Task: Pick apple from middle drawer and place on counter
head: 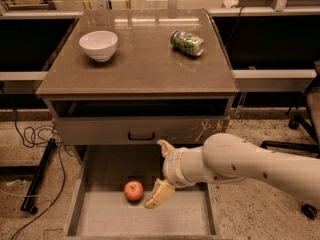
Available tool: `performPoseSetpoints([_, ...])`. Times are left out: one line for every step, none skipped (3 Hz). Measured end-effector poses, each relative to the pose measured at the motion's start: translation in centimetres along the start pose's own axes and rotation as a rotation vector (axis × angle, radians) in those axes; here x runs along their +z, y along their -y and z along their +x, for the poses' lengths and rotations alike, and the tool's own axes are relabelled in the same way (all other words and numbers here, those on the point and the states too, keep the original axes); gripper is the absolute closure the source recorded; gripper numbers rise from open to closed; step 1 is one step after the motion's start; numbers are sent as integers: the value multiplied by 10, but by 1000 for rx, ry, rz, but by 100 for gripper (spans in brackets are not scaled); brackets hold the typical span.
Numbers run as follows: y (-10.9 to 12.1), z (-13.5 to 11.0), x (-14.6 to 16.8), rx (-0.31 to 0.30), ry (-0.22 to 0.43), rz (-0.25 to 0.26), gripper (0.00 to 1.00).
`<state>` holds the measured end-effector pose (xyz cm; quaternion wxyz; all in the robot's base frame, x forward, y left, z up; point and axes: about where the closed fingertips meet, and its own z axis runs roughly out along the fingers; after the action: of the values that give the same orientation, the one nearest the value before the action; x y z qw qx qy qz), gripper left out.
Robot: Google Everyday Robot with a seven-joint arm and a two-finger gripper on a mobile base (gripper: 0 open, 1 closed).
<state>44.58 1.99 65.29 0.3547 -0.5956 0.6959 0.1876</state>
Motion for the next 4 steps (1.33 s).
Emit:
performPoseSetpoints([-8,33,31,14,-106,-7,0])
performPoseSetpoints([-11,60,72,16,-166,-46,0])
performPoseSetpoints([-17,55,112,33,-68,-141,0])
performPoseSetpoints([0,53,122,89,113,-136,0])
